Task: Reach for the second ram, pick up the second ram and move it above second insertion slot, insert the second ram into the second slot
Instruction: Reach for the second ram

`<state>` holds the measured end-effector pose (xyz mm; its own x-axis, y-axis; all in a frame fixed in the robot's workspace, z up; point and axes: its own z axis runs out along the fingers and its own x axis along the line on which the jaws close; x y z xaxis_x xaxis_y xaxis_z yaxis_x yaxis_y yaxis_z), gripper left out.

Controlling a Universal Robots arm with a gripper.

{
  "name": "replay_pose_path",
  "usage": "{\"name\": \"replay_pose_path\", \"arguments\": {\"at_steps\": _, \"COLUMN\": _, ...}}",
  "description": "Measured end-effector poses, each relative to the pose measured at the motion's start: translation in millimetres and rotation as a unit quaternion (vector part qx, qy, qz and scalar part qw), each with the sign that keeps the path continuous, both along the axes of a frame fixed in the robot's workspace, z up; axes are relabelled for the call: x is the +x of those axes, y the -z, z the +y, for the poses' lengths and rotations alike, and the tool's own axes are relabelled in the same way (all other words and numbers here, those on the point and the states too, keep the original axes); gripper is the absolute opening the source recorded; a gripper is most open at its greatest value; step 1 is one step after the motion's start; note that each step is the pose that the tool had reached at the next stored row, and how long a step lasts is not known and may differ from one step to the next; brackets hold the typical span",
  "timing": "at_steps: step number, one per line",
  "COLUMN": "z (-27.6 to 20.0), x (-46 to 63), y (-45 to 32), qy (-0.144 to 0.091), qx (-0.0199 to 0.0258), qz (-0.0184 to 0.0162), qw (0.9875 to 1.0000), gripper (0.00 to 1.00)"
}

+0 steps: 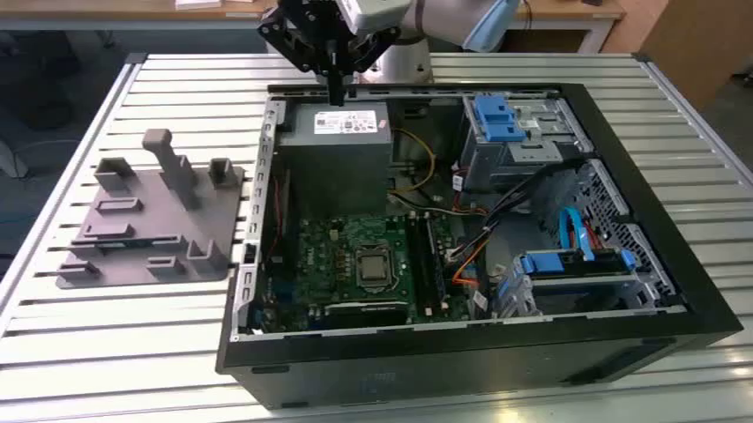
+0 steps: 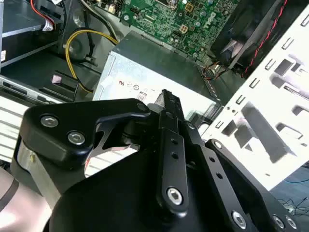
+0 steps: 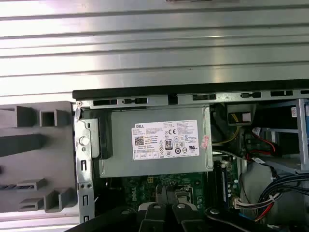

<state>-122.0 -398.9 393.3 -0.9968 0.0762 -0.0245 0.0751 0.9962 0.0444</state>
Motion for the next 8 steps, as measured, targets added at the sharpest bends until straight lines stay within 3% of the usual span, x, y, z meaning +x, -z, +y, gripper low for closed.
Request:
{"name": "replay_pose_path", "arguments": {"at_steps": 5, "z": 0.0, "x": -0.4, "y": 0.0, "qy": 0.0, "qx": 0.0, "qz": 0.0, "qw": 1.0, "gripper": 0.1}}
{"name": "replay_pose_path", "arguments": {"at_steps": 8, "z": 0.0, "x": -8.8, "y": -0.1, "qy": 0.0, "qx": -0.0001, "qz": -0.0002, "qw": 1.0, "gripper": 0.1}}
